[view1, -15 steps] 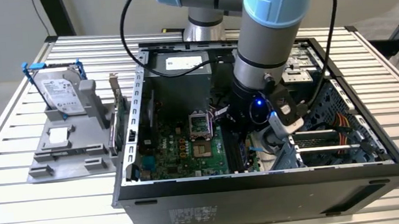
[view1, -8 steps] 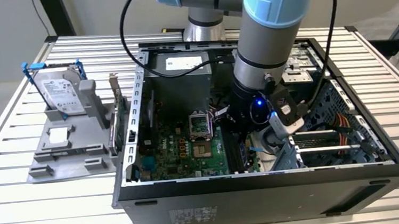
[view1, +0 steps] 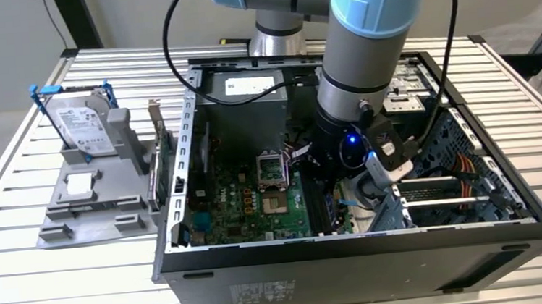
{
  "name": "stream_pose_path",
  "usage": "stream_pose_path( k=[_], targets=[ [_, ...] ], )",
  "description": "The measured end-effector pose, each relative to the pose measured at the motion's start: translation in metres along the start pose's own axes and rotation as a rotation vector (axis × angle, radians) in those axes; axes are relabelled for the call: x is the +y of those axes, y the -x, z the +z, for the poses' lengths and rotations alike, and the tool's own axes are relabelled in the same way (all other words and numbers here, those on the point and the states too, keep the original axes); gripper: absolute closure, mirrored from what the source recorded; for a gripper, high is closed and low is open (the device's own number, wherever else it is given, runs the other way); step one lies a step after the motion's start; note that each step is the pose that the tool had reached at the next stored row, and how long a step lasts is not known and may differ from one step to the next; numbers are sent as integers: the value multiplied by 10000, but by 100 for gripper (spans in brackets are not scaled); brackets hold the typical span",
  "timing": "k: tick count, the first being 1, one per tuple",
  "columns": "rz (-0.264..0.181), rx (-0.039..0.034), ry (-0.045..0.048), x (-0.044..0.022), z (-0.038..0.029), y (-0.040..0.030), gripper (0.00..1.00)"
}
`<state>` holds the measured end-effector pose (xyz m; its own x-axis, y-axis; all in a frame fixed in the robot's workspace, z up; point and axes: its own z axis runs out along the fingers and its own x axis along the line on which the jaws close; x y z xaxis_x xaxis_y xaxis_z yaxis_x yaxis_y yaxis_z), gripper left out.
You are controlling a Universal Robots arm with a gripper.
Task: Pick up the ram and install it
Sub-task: 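Insert the ram into the slot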
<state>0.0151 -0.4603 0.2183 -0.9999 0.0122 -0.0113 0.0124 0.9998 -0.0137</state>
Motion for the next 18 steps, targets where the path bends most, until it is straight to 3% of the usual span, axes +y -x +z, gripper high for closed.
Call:
stream_pose_path(
  k=[18],
  targets=[
    [-27,-1,0,0,1,25,100]
  ],
)
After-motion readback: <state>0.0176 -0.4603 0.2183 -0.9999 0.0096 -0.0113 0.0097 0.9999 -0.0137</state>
